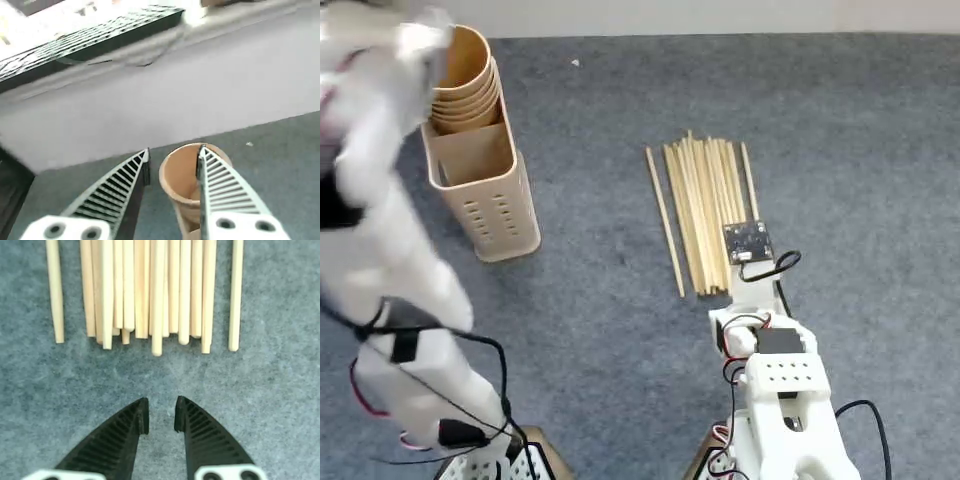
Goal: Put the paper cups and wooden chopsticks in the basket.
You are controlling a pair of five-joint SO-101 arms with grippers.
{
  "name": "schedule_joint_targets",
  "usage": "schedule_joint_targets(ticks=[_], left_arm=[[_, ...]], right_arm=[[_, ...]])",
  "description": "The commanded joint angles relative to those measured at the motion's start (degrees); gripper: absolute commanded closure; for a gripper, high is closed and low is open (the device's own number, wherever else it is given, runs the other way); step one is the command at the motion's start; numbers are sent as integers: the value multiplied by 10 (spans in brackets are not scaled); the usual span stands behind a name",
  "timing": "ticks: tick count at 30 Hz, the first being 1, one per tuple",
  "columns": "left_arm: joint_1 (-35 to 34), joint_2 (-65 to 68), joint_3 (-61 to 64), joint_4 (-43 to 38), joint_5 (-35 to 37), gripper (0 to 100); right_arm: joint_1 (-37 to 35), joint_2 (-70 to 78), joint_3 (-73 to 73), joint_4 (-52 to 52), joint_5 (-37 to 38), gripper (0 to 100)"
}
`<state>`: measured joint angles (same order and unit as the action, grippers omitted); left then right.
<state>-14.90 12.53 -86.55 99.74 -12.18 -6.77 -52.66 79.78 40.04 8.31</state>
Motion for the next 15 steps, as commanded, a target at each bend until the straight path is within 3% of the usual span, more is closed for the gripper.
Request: schedule_joint_targets(ticks=[1,3,8,15], left_arm=[[-65,-22,61,20,37,819],[-95,-23,171,19,47,816],[-54,-24,424,19,48,815],[-22,-18,463,19,73,815]], right_arm=[[-2,0,-3,-8,5,893],[-2,0,-3,-8,5,893],[-2,0,-3,-8,5,893],[-2,0,-2,-8,5,893]])
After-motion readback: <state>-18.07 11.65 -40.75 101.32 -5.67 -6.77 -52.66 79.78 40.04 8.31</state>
